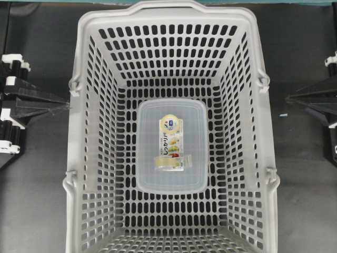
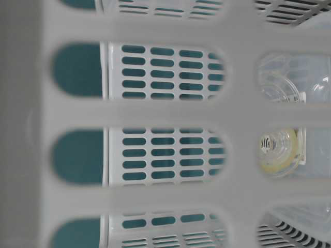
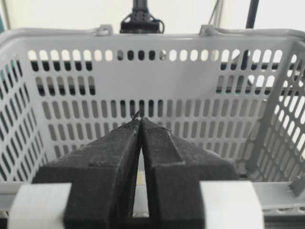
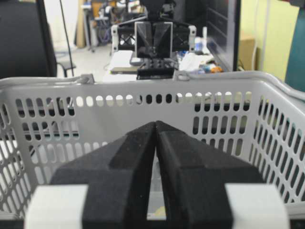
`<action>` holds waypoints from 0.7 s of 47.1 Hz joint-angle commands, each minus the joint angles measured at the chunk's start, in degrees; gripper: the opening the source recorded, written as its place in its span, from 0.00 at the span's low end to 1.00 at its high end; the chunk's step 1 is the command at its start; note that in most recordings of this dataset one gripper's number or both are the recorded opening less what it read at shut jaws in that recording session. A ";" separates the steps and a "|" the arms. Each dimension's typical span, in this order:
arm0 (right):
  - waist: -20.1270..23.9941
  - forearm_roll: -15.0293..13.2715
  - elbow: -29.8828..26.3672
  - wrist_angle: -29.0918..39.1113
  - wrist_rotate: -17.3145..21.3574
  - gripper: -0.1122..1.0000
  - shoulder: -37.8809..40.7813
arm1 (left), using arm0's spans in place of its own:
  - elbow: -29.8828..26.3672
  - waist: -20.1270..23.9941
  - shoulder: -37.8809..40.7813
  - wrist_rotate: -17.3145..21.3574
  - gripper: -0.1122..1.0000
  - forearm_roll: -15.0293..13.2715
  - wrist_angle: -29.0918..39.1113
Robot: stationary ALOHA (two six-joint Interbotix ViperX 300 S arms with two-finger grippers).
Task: Pick up the tape dispenser from the shopping basket with the left arm.
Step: 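Move the left gripper over the basket toward the clear tape dispenser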
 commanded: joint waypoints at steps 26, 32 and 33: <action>0.53 0.44 -1.14 2.02 2.29 0.10 -0.09 | -33.31 -6.06 25.93 -2.90 0.10 2.46 39.81; 0.53 0.44 -1.14 4.31 2.37 0.11 -0.09 | -38.41 -6.50 32.17 -3.69 0.10 2.37 44.74; 0.62 0.44 -1.14 4.39 2.29 0.12 -0.09 | -39.29 -6.59 33.13 -3.96 0.10 2.37 45.62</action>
